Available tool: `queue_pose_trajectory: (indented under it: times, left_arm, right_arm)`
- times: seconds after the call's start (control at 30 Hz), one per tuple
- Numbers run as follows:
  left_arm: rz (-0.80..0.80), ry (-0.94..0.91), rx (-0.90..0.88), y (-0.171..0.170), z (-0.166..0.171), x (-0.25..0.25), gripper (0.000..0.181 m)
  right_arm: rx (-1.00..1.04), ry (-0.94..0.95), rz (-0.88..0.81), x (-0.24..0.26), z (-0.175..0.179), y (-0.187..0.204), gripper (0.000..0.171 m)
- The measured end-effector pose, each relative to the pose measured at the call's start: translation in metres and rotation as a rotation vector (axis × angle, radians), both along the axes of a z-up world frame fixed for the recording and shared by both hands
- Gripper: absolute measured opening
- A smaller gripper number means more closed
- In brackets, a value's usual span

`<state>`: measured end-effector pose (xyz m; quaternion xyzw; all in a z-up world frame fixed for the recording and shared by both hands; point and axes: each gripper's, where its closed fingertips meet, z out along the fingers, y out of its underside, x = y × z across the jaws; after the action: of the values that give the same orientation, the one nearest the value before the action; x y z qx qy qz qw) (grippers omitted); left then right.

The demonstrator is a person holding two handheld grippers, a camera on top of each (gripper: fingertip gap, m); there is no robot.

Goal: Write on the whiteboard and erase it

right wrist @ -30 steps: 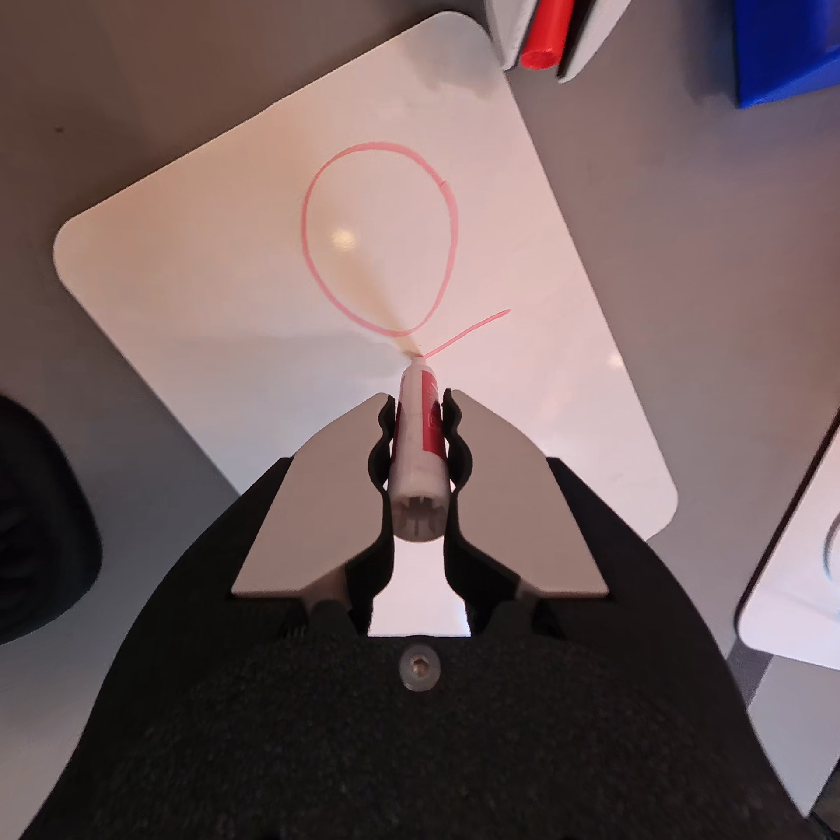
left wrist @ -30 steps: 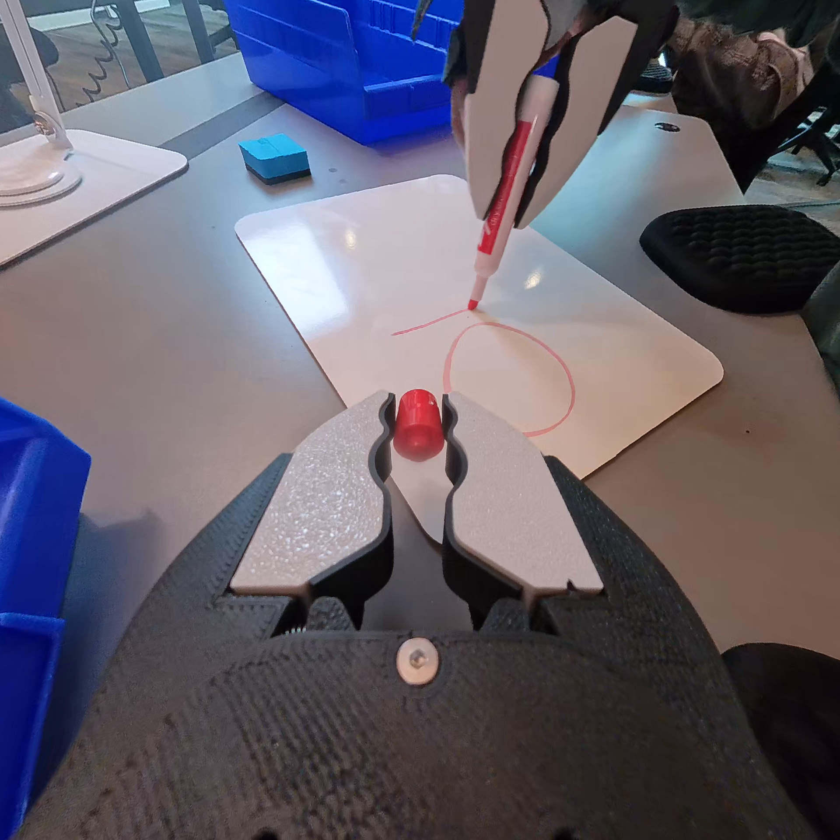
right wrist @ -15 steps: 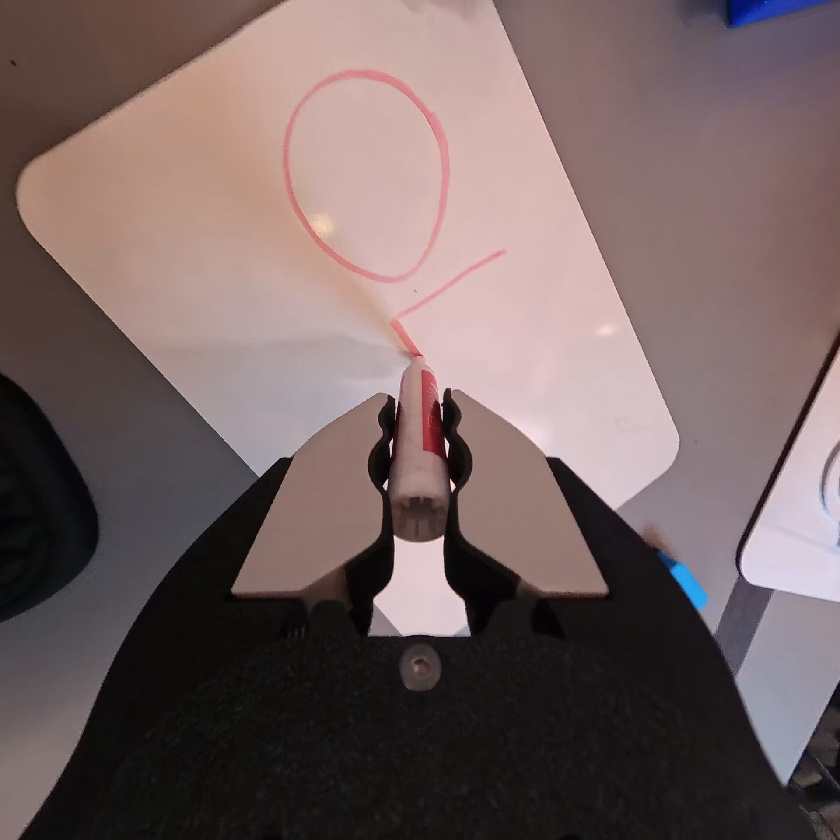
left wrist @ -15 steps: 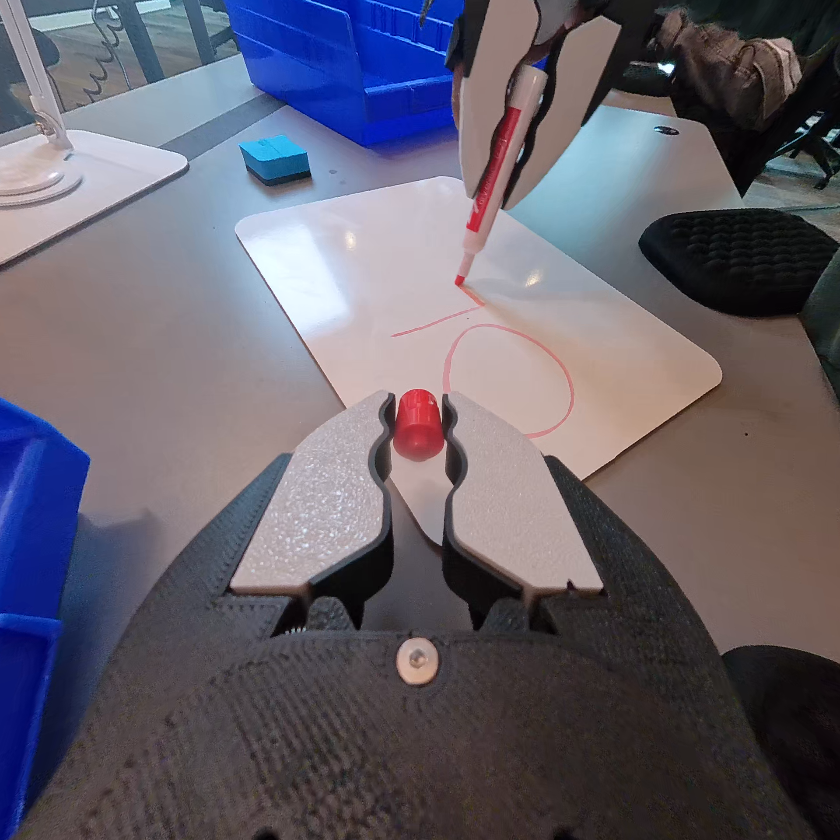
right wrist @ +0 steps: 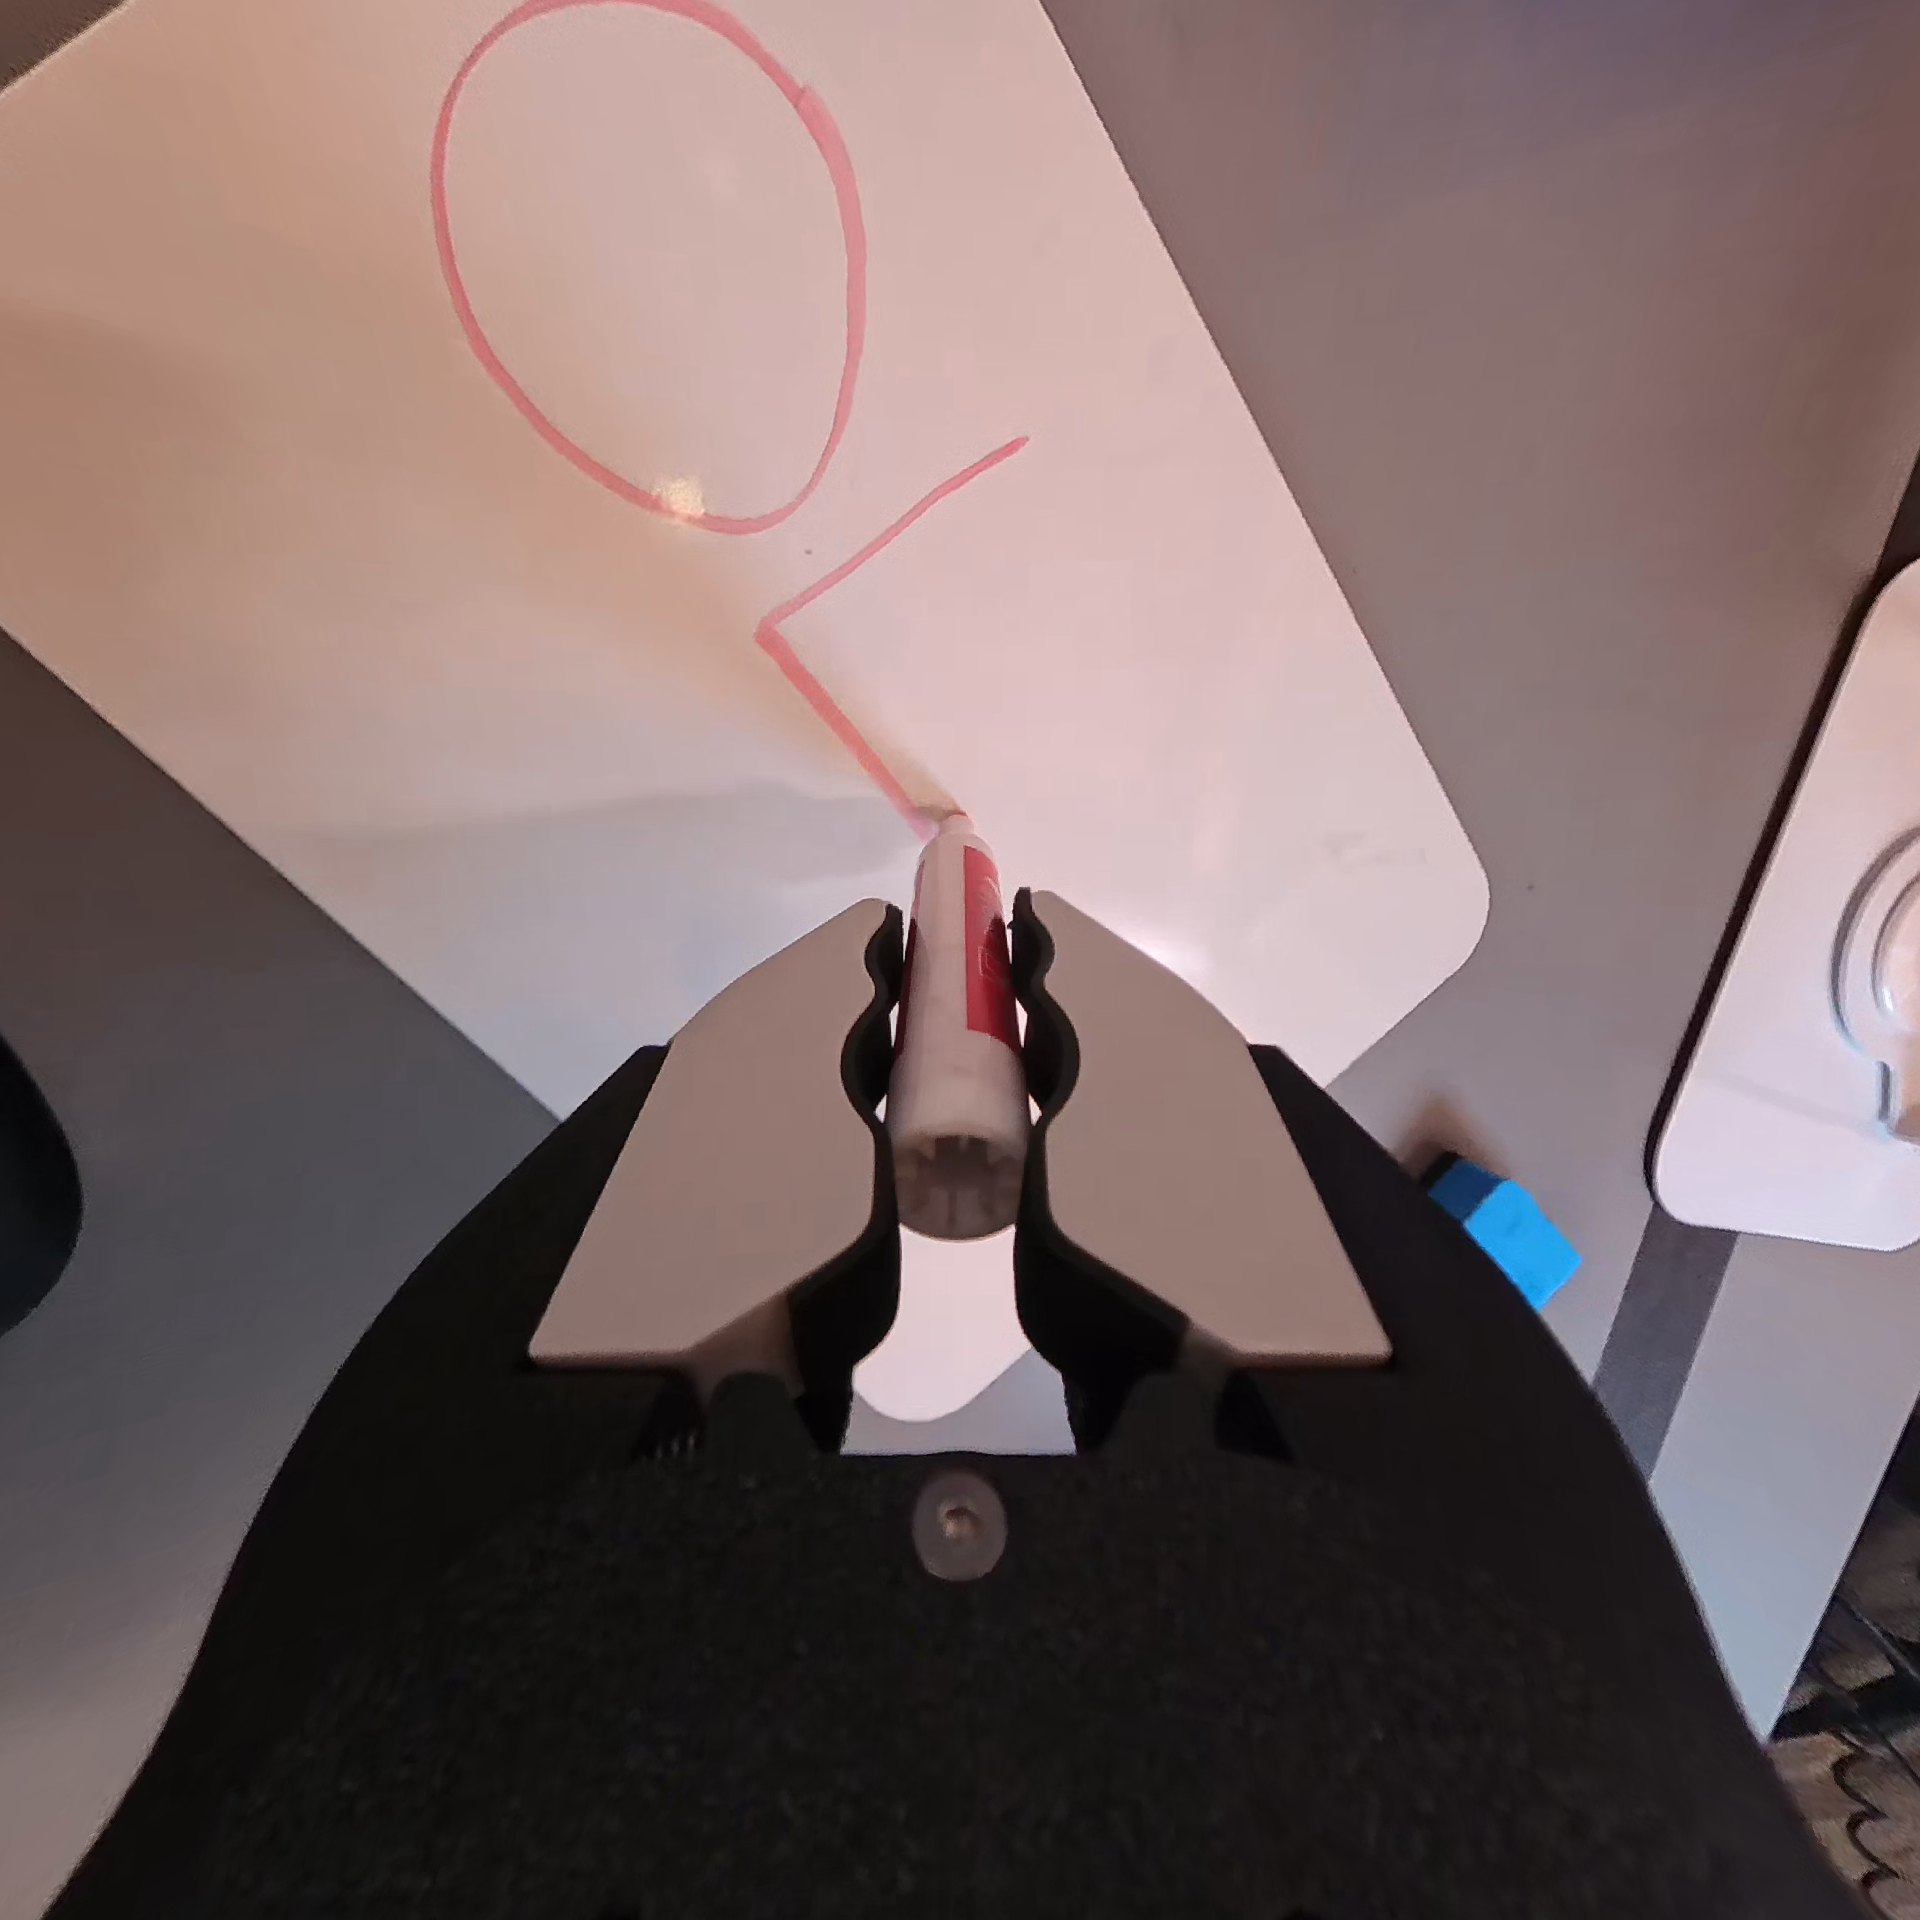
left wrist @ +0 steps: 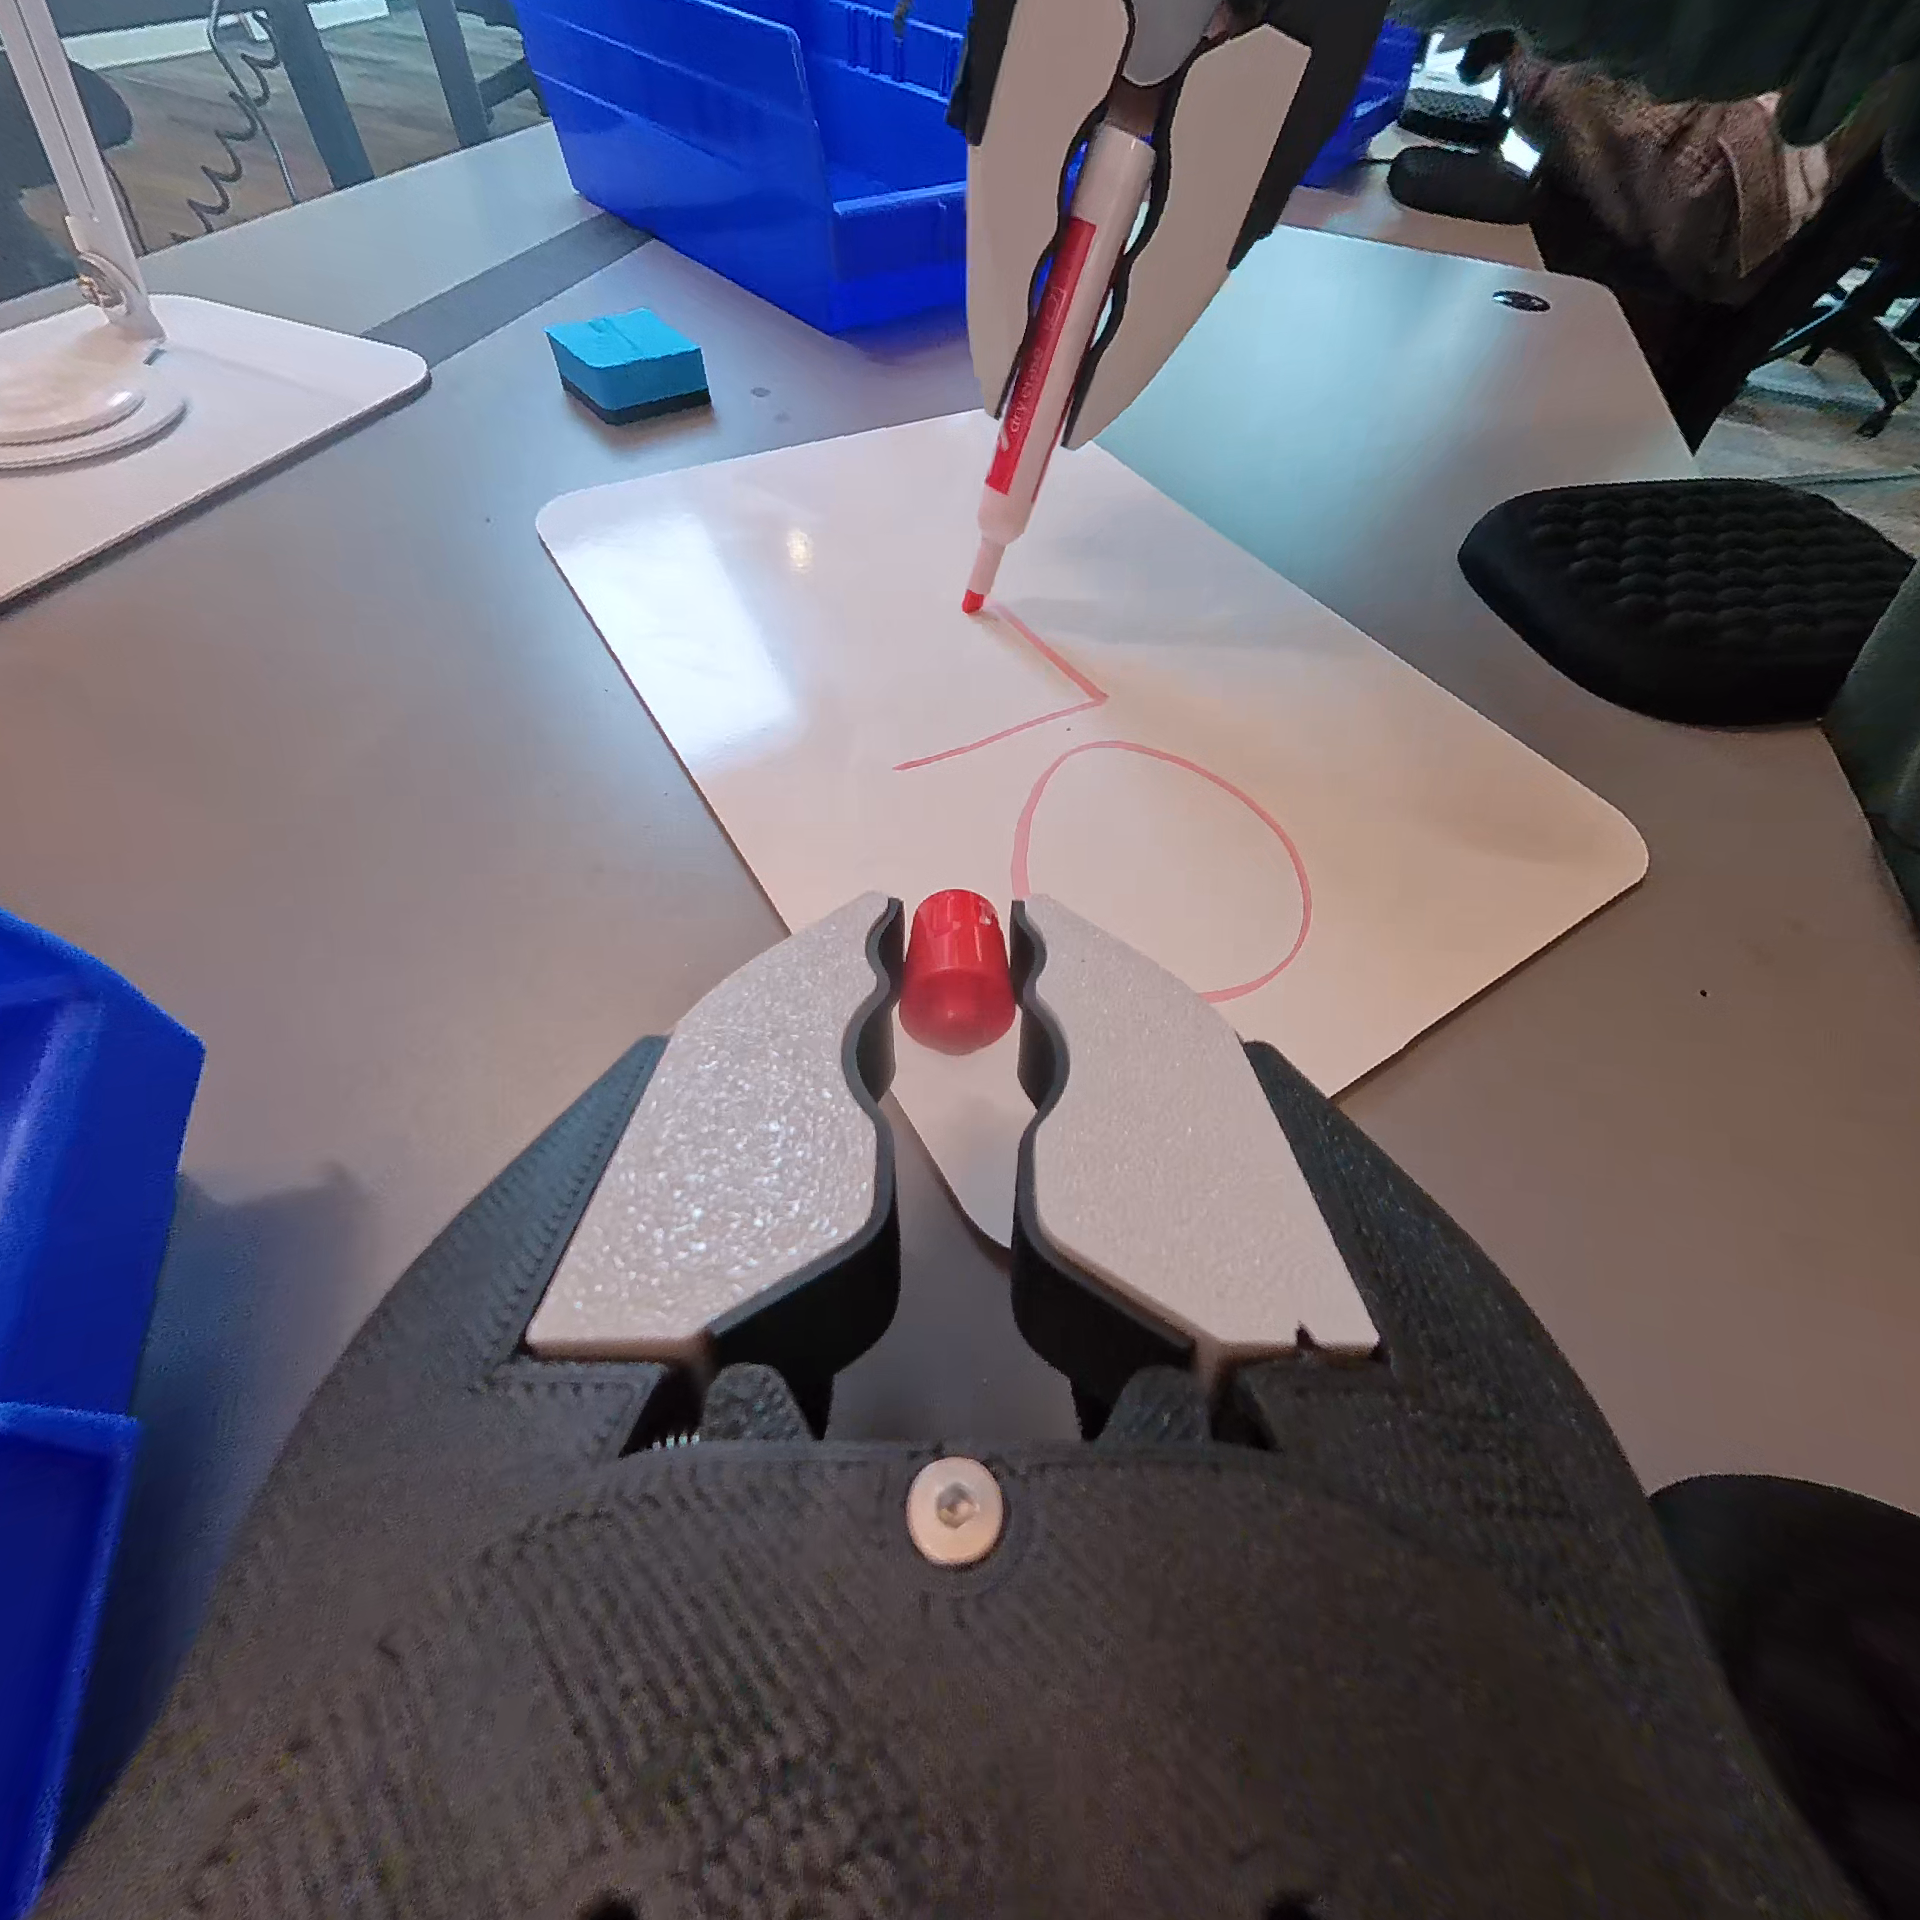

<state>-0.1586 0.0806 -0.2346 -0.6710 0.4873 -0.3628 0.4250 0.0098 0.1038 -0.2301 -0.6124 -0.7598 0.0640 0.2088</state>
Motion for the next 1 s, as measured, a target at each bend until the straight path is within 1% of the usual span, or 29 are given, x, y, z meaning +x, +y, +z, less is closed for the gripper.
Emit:
queue_pose_trajectory:
  times: [0.3, 0.43, 0.57, 0.87, 0.93, 1.0]
  left_arm:
    - [-0.008, 0.002, -0.002, -0.001, 0.0, 0.001, 0.019]
    - [-0.011, 0.002, -0.004, -0.002, 0.0, 0.001, 0.019]
    - [-0.015, 0.003, -0.005, -0.002, 0.0, 0.001, 0.019]
    - [-0.016, 0.006, -0.004, -0.003, -0.001, 0.001, 0.019]
    - [-0.017, 0.008, -0.004, -0.003, -0.001, 0.001, 0.019]
    - [-0.019, 0.009, -0.003, -0.003, -0.001, 0.002, 0.019]
  right_arm:
    - [0.022, 0.028, 0.051, -0.037, -0.001, 0.023, 0.021]
    - [0.018, 0.022, 0.065, -0.044, -0.001, 0.029, 0.021]
    - [0.017, 0.016, 0.07, -0.046, 0.0, 0.028, 0.021]
    - [0.01, 0.045, 0.165, -0.077, -0.001, 0.004, 0.021]
    - [0.019, 0.059, 0.155, -0.074, 0.003, 0.007, 0.021]
    - [0.014, 0.092, 0.108, -0.065, 0.012, 0.015, 0.021]
